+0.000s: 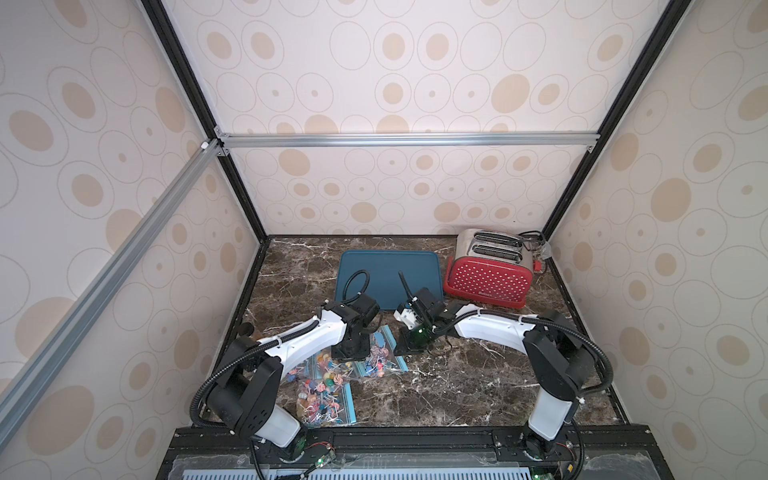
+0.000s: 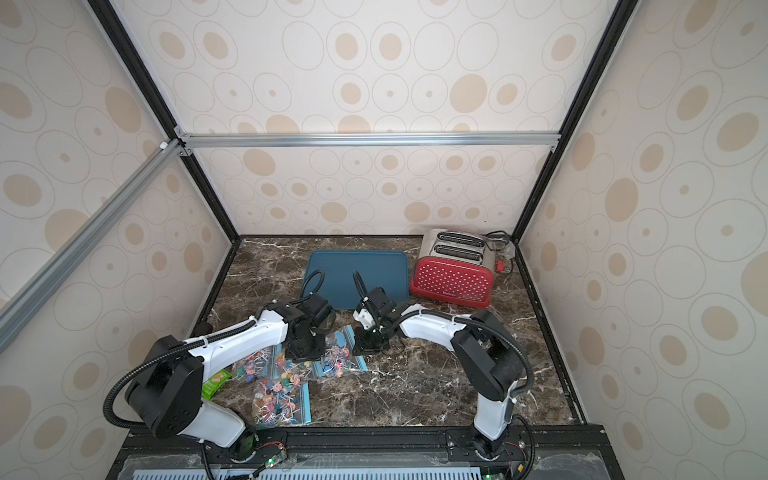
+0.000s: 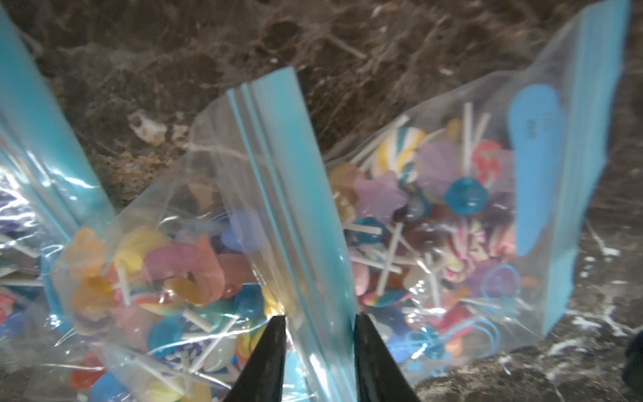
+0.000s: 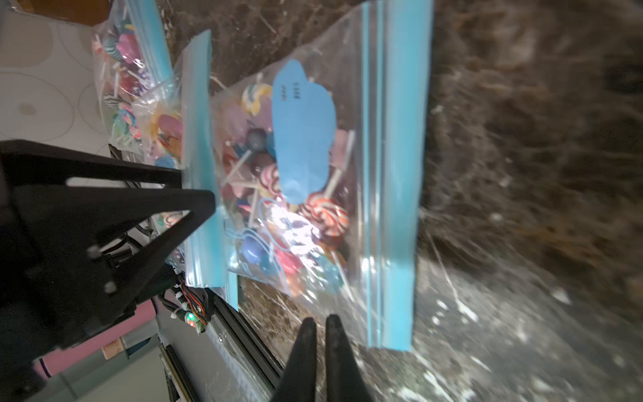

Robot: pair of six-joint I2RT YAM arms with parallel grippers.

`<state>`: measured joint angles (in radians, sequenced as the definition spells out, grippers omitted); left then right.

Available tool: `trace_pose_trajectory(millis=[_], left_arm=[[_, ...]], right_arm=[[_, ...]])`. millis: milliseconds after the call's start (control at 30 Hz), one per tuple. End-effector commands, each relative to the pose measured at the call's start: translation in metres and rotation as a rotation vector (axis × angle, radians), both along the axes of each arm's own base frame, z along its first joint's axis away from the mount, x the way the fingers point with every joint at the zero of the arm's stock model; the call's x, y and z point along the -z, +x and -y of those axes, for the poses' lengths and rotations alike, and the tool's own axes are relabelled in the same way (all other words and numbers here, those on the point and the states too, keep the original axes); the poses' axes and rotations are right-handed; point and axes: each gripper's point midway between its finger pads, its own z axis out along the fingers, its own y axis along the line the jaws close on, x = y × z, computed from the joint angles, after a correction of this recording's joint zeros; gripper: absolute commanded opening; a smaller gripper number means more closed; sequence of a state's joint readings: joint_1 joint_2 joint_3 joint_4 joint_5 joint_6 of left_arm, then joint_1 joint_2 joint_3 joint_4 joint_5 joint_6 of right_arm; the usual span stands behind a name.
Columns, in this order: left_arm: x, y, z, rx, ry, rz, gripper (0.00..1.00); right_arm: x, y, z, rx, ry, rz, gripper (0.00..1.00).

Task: Pour candies out of the ziploc bag
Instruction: Adjust the ziploc bag at the center of the board.

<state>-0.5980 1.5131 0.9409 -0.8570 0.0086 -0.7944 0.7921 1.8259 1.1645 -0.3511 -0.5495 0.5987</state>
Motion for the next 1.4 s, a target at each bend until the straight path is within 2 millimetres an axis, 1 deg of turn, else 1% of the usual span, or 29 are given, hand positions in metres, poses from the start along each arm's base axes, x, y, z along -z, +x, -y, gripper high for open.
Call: trace_pose_trajectory(millis=[0,133,300,433,533,700,867,1067,1233,1300,1367], left_arm=[[-0.002,-0.003,-0.025,-0.055,0.086,0.009,0.33],[0.000,-0.008,-0.038,-0.068,0.116,-0.001,0.33],[0.008,-0.014,-0.046,-0.079,0.139,-0.017,0.33],[0.016,-0.011,-0.038,-0.085,0.095,-0.007,0.33],[0.023,-0.005,-0.029,-0.080,0.061,-0.003,0.33],[0.028,0.005,-0.012,-0.047,0.002,0.008,0.34],[0.033,0.012,0.009,0.016,-0.042,-0.002,0.35],[0.036,0.026,0.033,0.076,-0.059,0.003,0.36],[0.032,0.040,0.055,0.121,-0.092,0.011,0.36],[0.029,0.044,0.059,0.131,-0.094,0.014,0.38],[0.025,0.047,0.063,0.141,-0.097,0.020,0.42]], right_arm=[[-0.013,0.002,-0.027,-0.019,0.057,-0.002,0.12],[-0.012,0.000,-0.046,-0.032,0.080,-0.022,0.13],[-0.007,-0.005,-0.062,-0.053,0.074,-0.040,0.14],[0.001,-0.005,-0.065,-0.040,0.057,-0.057,0.14],[0.004,-0.002,-0.059,-0.026,0.022,-0.037,0.13],[0.000,-0.001,-0.039,-0.004,-0.042,0.021,0.13],[-0.002,0.005,-0.009,0.059,-0.089,0.056,0.14],[-0.008,0.014,0.038,0.145,-0.144,0.092,0.16],[-0.017,0.017,0.078,0.215,-0.196,0.129,0.21],[-0.020,0.017,0.091,0.236,-0.210,0.139,0.24],[-0.022,0.018,0.103,0.257,-0.223,0.151,0.27]])
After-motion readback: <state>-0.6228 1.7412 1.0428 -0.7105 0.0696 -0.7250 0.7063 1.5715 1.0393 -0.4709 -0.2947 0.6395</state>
